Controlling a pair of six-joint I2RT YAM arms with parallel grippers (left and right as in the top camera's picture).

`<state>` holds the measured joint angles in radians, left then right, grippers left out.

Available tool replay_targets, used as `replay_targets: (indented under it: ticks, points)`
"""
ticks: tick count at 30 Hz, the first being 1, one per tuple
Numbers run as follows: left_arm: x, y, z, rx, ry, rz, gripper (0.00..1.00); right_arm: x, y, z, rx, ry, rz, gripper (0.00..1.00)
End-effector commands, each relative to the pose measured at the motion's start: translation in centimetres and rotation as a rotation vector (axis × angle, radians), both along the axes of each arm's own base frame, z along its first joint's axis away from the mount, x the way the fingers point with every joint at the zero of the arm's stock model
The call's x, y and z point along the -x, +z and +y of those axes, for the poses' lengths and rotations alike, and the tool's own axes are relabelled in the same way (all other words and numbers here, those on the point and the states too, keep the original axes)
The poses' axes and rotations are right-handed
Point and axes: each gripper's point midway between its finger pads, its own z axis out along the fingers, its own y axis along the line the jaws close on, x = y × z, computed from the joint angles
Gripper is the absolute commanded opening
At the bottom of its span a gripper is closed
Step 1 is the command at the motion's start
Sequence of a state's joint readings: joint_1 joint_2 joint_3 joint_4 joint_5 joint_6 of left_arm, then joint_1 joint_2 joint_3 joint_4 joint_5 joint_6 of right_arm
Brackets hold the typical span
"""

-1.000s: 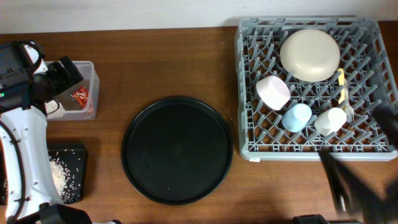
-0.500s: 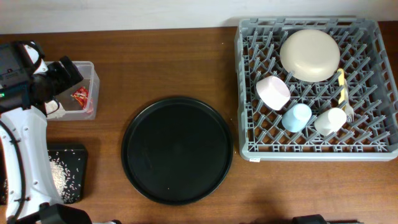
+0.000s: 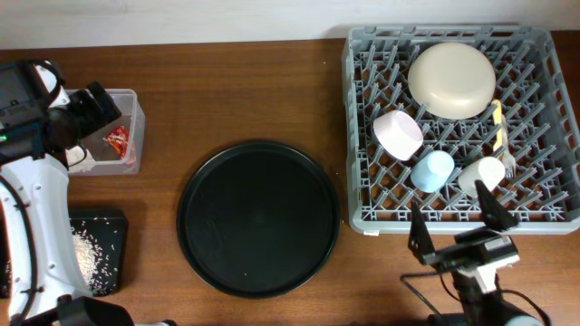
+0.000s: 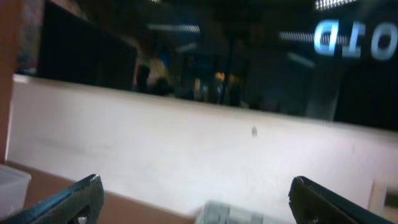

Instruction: Sort waste into correct bins and load items into the dishwasher rack

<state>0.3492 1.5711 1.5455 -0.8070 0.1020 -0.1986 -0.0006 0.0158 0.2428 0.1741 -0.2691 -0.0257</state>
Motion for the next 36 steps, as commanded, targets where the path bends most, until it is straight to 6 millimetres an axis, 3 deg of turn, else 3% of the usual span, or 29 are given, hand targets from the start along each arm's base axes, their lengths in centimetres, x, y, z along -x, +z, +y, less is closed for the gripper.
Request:
replay_targets:
  ticks: [1,7,11,17,24,36]
  points:
    - [-0.1,0.1,0.0,0.004,-0.001,-0.005,0.99,-1.9,-3.6,-2.2,-0.132,-0.089,0.069,0.98]
    - [-0.1,0.1,0.0,0.004,-0.001,-0.005,0.99,-3.8,-9.2,-3.9,-0.159,-0.189,0.180,0.98]
    - [-0.1,0.1,0.0,0.004,-0.001,-0.006,0.99,-4.0,-10.1,-4.4,-0.160,-0.219,0.212,0.98]
    - [-0.1,0.1,0.0,0.004,-0.001,-0.005,0.99,-4.5,-14.5,-4.5,-0.084,-0.250,0.384,0.98]
    - [-0.1,0.1,0.0,0.004,-0.001,-0.005,0.99,-4.4,-16.9,-4.6,-0.018,-0.272,0.472,0.98]
    - [-0.1,0.1,0.0,0.004,-0.001,-0.005,0.99,-4.4,-16.9,-4.6,-0.022,-0.268,0.473,0.98]
